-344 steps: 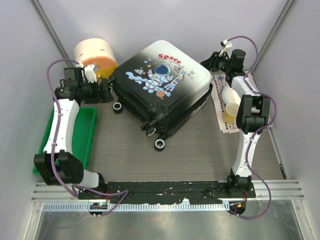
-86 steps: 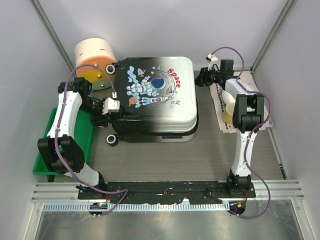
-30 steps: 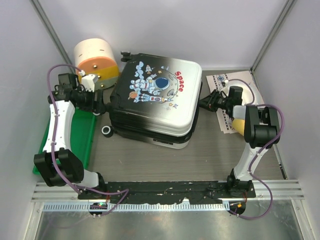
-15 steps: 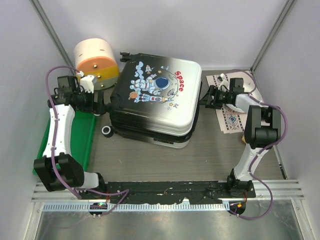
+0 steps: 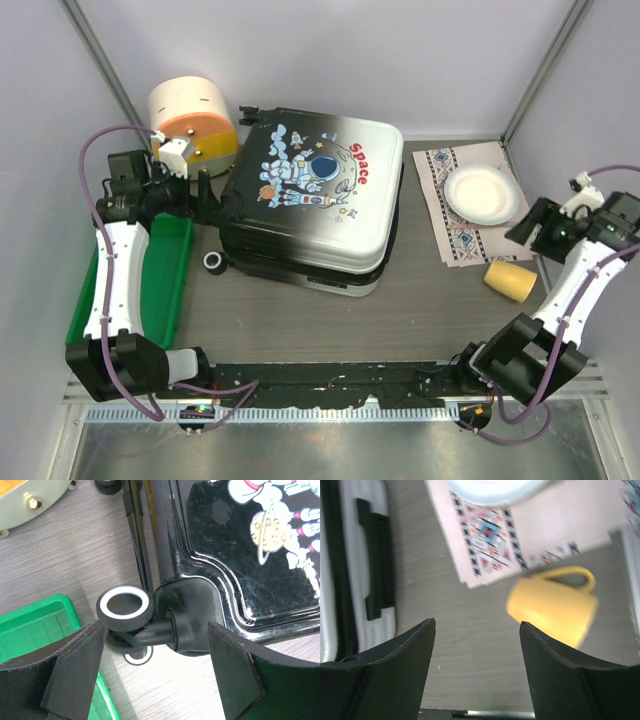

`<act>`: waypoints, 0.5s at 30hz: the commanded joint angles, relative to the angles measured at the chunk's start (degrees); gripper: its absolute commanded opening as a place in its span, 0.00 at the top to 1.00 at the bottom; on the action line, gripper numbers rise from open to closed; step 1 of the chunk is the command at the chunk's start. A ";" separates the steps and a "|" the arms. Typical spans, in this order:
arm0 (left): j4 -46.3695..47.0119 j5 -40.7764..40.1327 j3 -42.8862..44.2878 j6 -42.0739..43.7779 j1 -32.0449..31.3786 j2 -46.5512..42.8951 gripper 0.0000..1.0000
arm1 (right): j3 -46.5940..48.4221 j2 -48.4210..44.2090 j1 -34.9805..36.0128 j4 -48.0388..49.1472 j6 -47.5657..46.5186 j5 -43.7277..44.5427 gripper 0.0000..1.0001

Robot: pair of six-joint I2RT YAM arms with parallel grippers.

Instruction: Open, take out, and arrange the luggage

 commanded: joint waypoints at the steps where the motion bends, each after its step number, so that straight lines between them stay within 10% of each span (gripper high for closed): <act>1: 4.35 3.82 -0.79 -2.36 -0.16 -1.38 0.14 | 0.04 1.78 -10.53 -14.93 -11.31 5.74 0.26; 7: 5.14 5.66 -0.01 -3.07 -0.25 -1.29 0.14 | -2.40 11.19 -25.45 -19.00 -24.84 4.96 0.25; 15: 4.96 5.31 -0.09 -2.28 -0.25 -2.43 0.15 | -7.07 15.41 -26.28 -12.78 -29.17 -3.05 0.25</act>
